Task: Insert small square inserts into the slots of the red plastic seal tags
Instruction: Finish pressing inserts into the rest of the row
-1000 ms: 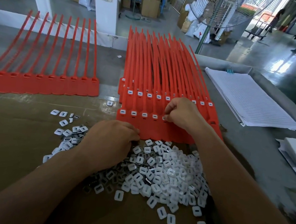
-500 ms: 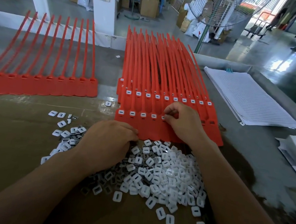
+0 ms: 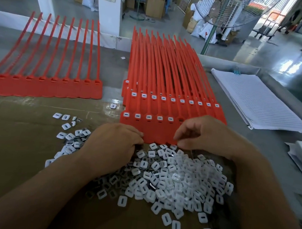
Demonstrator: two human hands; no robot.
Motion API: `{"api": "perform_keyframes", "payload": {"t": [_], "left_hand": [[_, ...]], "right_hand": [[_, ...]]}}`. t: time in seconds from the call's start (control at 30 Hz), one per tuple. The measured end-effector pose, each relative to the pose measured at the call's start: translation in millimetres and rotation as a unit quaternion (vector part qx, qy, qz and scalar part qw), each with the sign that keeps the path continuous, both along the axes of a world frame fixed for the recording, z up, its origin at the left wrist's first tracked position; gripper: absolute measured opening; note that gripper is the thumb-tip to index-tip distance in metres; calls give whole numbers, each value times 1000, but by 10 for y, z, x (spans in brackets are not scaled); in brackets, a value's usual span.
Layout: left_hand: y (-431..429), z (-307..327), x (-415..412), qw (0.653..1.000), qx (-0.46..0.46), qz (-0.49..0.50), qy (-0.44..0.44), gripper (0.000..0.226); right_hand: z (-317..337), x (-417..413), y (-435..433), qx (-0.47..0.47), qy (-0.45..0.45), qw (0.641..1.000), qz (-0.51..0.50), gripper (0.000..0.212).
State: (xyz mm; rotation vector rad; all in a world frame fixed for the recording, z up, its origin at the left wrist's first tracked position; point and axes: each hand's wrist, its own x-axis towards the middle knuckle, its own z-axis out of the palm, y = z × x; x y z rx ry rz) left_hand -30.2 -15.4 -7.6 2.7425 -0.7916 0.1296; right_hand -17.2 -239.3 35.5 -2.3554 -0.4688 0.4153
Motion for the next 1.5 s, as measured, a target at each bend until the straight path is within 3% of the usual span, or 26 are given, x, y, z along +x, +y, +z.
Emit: {"api": "perform_keyframes", "payload": {"t": [0.1,0.37,0.7,0.97,1.17,1.33,1.5], "left_hand": [[2,-3,-4,1000,0,6,3,38],[2,-20,2,1000,-4,9,1,37],[5,-20,0,1000,-1,4,-8,36],[-3,-3,-8,1000,5,1,-9,36],[-8,7,-5,1000,8,2,-6,37],[-10,8,-2,1000,8,2,-1,38],[-10,13,1,1000,5,0,1,39]], "right_hand": [[27,-50,38,-46,58,995,61,18],[23,-106,203,-150,69,978,129,23],[-15,-98,239,-143,65,980,121,7],[12,-100,212,-124,56,982,135,11],[32,-97,140,-35,61,995,63,12],[-4,-46,80,26,-9,999,-35,10],[-99,87,-12,81,-71,984,-144,23]]}}
